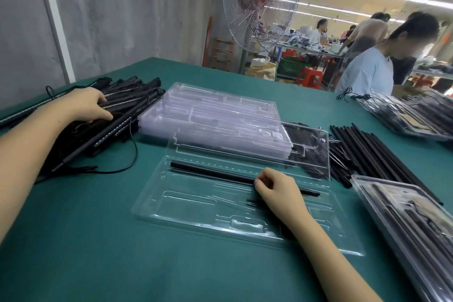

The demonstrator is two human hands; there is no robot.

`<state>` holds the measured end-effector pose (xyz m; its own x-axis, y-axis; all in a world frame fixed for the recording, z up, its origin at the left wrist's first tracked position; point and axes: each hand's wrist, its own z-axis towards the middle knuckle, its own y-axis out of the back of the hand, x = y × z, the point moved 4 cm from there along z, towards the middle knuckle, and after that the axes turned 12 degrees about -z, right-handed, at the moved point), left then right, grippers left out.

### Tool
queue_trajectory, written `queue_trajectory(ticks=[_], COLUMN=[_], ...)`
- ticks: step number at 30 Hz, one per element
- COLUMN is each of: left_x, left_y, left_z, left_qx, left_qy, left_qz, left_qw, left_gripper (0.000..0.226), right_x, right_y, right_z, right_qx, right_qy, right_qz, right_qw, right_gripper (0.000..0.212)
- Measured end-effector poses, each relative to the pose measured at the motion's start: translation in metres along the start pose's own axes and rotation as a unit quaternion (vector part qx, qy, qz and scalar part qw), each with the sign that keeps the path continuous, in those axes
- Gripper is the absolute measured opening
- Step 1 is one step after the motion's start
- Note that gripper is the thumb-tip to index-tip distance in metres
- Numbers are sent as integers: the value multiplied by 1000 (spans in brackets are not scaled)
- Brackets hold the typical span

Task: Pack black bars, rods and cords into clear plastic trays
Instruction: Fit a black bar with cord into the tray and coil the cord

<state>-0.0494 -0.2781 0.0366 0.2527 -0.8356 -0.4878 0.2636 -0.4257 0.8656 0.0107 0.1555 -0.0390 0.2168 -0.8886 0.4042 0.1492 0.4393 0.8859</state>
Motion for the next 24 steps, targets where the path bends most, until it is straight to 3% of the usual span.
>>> queue_trajectory(ticks=[6, 12, 17, 24], left_x=[0, -4, -1, -12], left_y=[-3, 12, 4, -22], left_z=[-2, 0, 0, -6], left_qx=[2, -109, -146, -79], left_qy=[19, -43, -56, -10], left_qz=[-30, -74, -120, -121], left_qw=[999, 990, 980, 990], left_gripper=[33, 18, 34, 66], right_x=[-1, 1, 2, 2], right_y=[0, 1, 1, 2], right_z=[0, 0, -1, -1], right_qx=[2, 0, -1, -3], right_qy=[0, 0, 3, 4], right_qz=[0, -7, -3, -5], right_qw=[1000, 1000, 1000, 1000], right_gripper=[13, 13, 12, 13])
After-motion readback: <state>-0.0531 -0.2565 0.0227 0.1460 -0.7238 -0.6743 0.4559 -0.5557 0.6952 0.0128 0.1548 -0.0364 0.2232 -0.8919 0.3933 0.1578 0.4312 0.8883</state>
